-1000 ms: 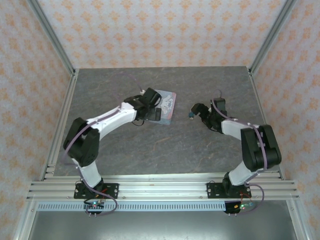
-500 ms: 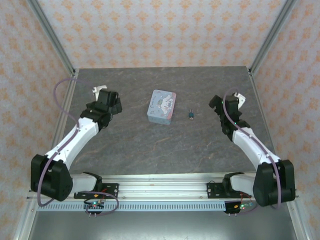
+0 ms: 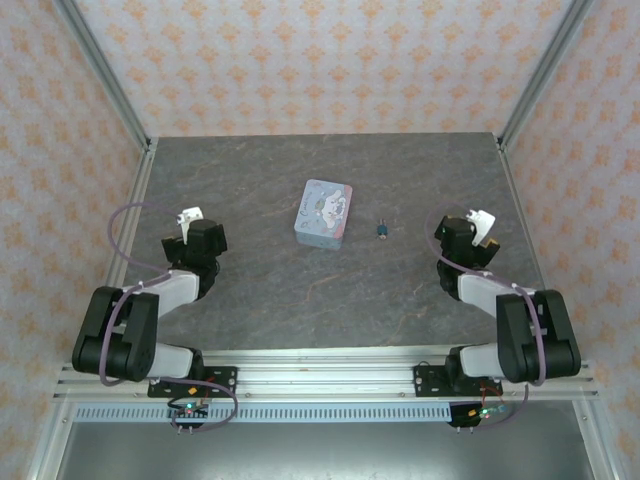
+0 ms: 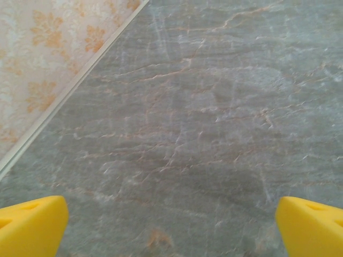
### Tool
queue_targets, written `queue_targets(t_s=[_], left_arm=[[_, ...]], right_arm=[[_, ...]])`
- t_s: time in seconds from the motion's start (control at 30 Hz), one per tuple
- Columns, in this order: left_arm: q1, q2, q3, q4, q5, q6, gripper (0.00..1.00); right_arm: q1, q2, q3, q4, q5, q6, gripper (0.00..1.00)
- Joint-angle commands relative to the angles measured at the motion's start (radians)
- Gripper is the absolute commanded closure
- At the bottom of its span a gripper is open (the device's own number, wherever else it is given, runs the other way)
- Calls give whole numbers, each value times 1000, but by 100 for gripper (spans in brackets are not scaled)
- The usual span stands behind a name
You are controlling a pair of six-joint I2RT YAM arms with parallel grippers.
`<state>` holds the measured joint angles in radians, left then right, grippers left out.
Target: Unlock a padlock with a key
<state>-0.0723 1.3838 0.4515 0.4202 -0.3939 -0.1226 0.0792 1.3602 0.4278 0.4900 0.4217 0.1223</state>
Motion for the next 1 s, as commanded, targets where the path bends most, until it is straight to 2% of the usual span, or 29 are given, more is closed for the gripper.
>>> queue_targets(t_s=[0.0, 0.03, 0.1, 0.17, 0.23, 0.27, 0.3, 0.33, 0.4, 0.47, 0.53, 0.7, 0.8, 0.97], left_arm=[[34, 23, 1, 191, 63, 18, 0], [39, 34, 6, 192, 76, 20, 0], [37, 51, 29, 172, 116, 43, 0], [28, 85, 46, 178, 185, 88, 0], [23, 92, 58, 166, 213, 103, 0], [23, 91, 60, 158, 217, 102, 0], [25, 93, 61, 162, 219, 101, 0], [26, 92, 62, 157, 222, 100, 0], [27, 93, 64, 157, 222, 100, 0], [27, 94, 64, 157, 222, 101, 0], [26, 94, 64, 158, 222, 102, 0], [26, 96, 67, 153, 221, 103, 0], [26, 100, 76, 141, 227, 104, 0], [26, 100, 75, 142, 228, 105, 0]], right_arm=[[-27, 69, -20, 220, -33, -49, 1], [-40, 95, -34, 288, -86, -66, 1], [-41, 104, 1, 210, -202, -100, 1], [-39, 212, -65, 487, -276, -153, 1], [-47, 147, -27, 288, -284, -126, 1], [-51, 188, -50, 402, -290, -133, 1], [-51, 191, -48, 416, -283, -133, 1], [-52, 158, -23, 312, -282, -123, 1], [-51, 180, -47, 388, -283, -132, 1], [-45, 150, -56, 359, -215, -107, 1], [-45, 160, -72, 404, -203, -106, 1], [-41, 160, -55, 371, -217, -116, 1], [-39, 172, -17, 315, -294, -151, 1], [-39, 164, -29, 331, -305, -153, 1]])
